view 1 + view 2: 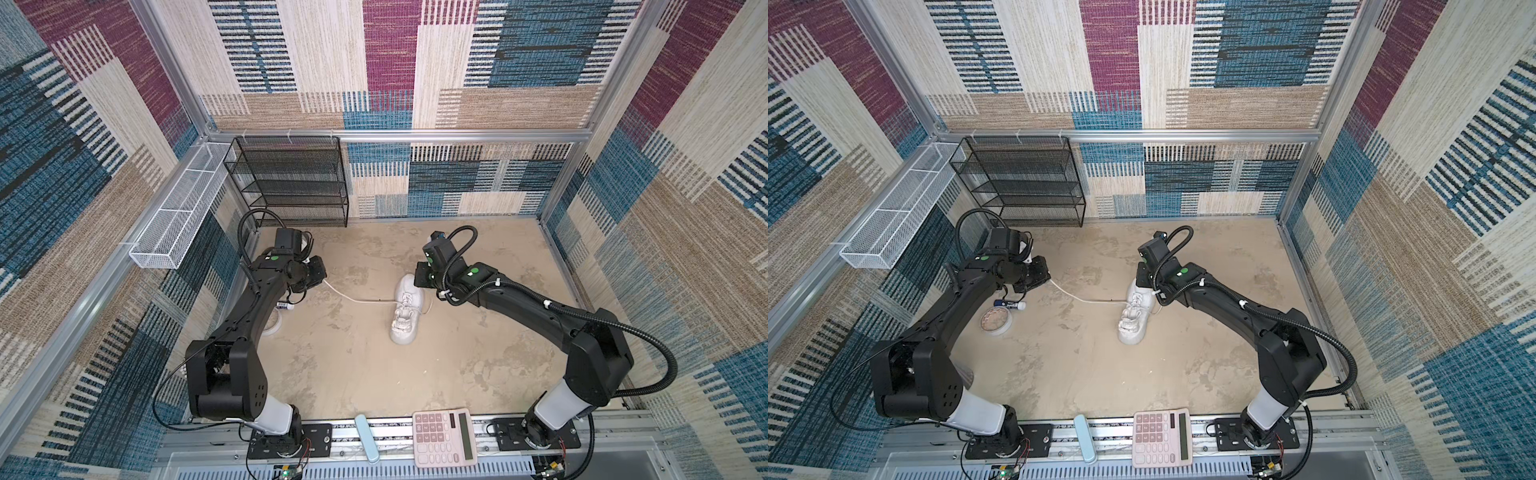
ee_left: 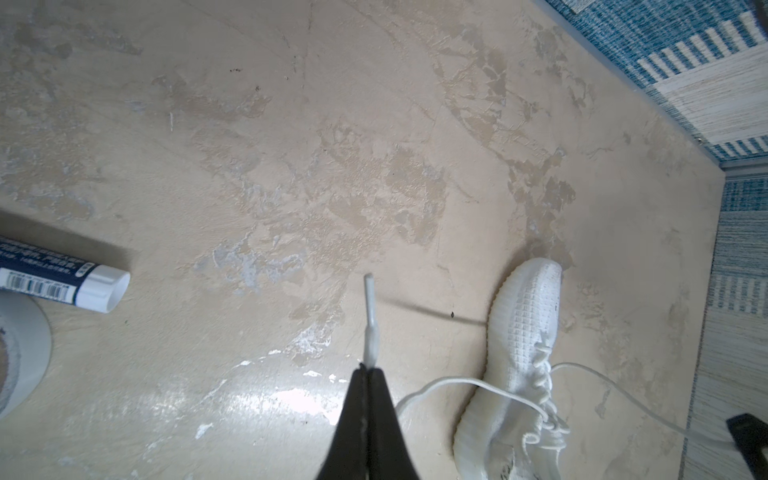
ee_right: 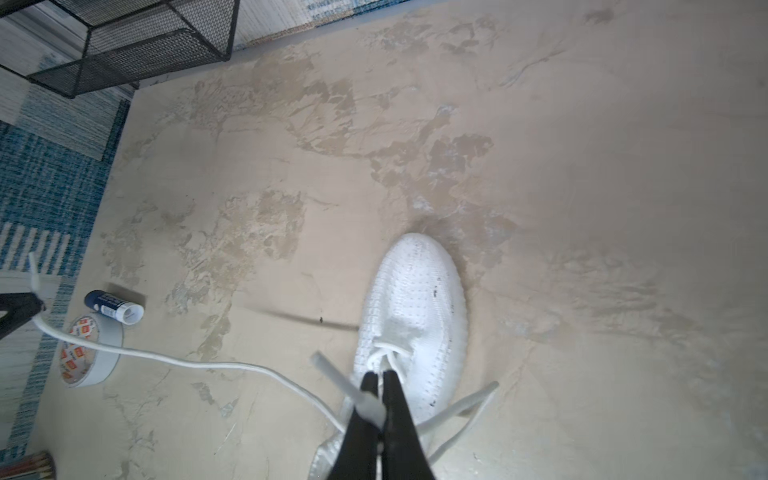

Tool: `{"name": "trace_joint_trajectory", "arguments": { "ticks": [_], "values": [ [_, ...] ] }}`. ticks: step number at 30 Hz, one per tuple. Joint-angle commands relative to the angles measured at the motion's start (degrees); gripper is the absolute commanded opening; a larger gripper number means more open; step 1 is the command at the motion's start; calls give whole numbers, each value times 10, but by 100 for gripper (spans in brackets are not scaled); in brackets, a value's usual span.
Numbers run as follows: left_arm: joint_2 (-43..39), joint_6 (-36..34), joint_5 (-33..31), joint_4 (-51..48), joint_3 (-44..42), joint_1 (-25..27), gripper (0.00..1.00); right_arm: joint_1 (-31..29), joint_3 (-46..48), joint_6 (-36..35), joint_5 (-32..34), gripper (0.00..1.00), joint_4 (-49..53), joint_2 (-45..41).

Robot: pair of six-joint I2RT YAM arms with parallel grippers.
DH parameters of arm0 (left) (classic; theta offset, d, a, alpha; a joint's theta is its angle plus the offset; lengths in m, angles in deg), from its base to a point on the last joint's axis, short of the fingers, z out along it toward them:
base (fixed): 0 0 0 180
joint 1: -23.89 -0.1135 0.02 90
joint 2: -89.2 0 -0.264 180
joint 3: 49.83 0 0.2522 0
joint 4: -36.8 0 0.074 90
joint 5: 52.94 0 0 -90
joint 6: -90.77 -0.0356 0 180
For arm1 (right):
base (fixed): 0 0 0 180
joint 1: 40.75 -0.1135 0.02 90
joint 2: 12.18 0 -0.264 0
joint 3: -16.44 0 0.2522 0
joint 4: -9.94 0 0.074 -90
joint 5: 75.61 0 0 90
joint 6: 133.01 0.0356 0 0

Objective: Tie the shoes

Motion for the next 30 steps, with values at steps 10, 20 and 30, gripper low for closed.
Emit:
{"name": "trace_joint_trajectory", "arguments": {
  "ticks": [10,20,30],
  "values": [
    [-6,-6,21,21,-26,0,0,-22,-123,12,-77,0,9,142],
    [-22,-1,22,28,-54,0,0,-22,-237,-13,-163,63,21,263],
    [-16,-6,23,30,-64,-1,0,-29,-235,8,-183,100,113,193]
  ]
}}
